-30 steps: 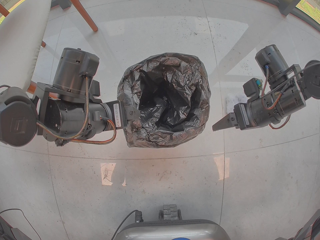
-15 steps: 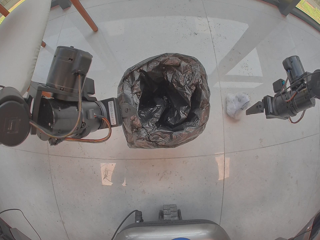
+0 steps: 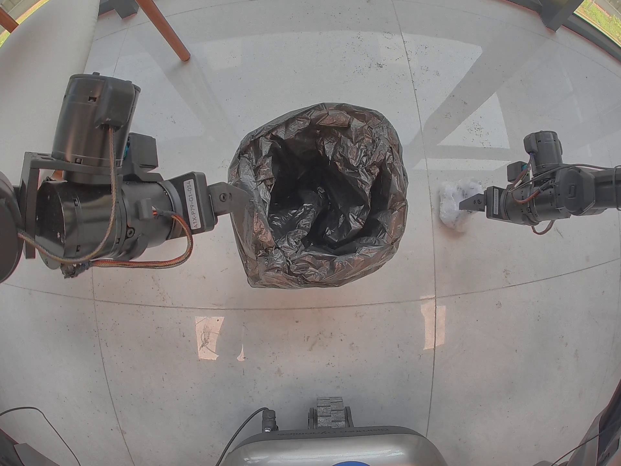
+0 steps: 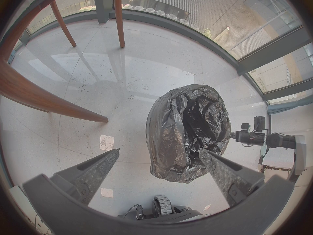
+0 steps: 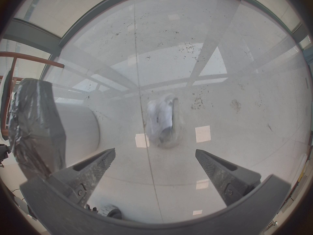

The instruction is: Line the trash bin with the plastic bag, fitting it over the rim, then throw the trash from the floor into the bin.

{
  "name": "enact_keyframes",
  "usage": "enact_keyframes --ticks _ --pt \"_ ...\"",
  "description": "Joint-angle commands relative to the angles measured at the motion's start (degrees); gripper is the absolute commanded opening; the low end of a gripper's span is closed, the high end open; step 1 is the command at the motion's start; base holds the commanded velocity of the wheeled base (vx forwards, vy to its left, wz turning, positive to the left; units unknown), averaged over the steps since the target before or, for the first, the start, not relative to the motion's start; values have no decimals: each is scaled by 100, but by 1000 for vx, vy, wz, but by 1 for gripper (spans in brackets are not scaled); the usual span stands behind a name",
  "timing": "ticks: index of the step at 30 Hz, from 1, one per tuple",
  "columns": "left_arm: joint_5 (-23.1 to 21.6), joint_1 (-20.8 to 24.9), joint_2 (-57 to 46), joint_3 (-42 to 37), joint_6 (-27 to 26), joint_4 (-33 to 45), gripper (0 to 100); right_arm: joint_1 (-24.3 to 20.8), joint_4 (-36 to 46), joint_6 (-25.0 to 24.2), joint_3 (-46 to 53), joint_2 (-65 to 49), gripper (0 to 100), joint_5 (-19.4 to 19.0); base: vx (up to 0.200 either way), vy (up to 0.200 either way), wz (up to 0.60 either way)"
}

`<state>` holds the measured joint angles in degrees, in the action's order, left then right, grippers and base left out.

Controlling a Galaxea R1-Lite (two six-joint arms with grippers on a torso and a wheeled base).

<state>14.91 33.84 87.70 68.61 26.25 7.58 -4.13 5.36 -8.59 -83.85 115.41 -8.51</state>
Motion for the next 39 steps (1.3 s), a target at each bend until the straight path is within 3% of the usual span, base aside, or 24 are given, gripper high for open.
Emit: enact_keyframes --ticks 1,8,9,20,25,29,31,33,35,36,39 --pt "-6 0 -95 -181 -85 -196 100 27 -308 -2 -308 729 100 34 0 0 0" --pt "-41 0 -86 -357 -278 -556 100 53 -624 -2 -694 1107 100 51 0 0 0" --pt "-50 0 -95 -366 -278 -556 100 70 -686 -2 -738 1151 0 51 0 0 0" --pt "-50 0 -121 -383 -287 -556 100 185 -800 -2 -835 1238 0 42 0 0 0" --pt "-58 0 -245 -454 -296 -565 100 141 -598 -19 -941 166 0 -28 0 0 0" --pt "-76 0 -245 -489 -296 -600 100 -35 -97 -81 -1055 -721 0 -318 0 0 0" --pt "-129 0 -245 -498 -296 -714 100 -430 580 -134 -1064 -1592 0 -608 0 0 0" --pt "-137 0 -245 -489 -304 -811 100 -800 931 -178 -958 -1996 0 -643 0 0 0" --pt "-137 0 -245 -489 -304 -855 100 -1019 1046 -230 -897 -2154 0 -643 0 0 0" --pt "-137 0 -245 -498 -313 -899 100 -1494 1081 -406 -694 -2400 0 -634 0 0 0" --pt "-137 0 -245 -480 -313 -908 100 -1933 1081 -485 -589 -2462 0 -634 0 0 0"
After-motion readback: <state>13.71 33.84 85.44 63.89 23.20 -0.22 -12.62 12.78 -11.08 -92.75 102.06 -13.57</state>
